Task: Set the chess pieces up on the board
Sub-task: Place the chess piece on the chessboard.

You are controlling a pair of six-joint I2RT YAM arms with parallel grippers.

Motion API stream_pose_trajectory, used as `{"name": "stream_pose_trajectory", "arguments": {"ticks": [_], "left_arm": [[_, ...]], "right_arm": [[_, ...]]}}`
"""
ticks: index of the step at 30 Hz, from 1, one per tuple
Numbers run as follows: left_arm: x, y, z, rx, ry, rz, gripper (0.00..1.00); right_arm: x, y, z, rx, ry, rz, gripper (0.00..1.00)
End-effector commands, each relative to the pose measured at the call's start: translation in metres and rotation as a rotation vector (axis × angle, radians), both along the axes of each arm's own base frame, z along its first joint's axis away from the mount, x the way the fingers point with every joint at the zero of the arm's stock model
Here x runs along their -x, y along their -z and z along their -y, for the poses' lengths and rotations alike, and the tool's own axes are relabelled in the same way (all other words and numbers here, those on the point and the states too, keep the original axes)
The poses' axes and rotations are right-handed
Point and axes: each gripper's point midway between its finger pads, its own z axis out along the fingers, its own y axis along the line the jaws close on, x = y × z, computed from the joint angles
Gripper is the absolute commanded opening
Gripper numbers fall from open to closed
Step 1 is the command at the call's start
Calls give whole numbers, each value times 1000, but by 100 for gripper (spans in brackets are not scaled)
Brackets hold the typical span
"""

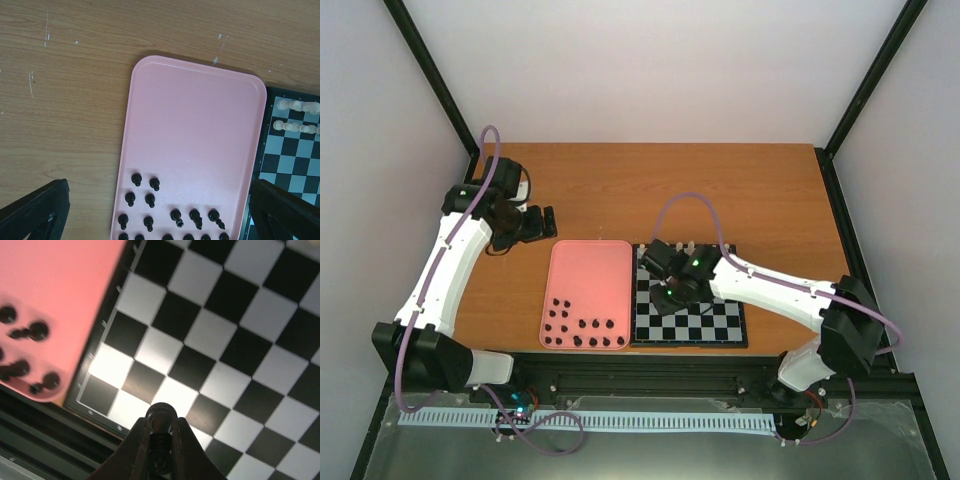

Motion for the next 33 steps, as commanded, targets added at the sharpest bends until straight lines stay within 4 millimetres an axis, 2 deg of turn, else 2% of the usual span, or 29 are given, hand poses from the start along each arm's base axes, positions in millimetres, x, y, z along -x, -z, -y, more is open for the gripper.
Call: {"name": "stream_pose_trajectory", "arguments": {"ticks": [1, 7, 18, 33], "left_arm": [[-5, -11, -2, -5, 8, 30, 100], [-6, -11, -2, -5, 9, 27, 100], [-5, -9, -2, -5, 8, 22, 100], [-6, -8, -3, -13, 6, 19, 100]], "right_arm": [[15, 8, 18, -1, 51, -29, 3], [27, 25, 31, 11, 75, -67, 3], [41, 39, 41, 17, 72, -116, 3], [42, 57, 46, 53, 71, -126, 3]]}}
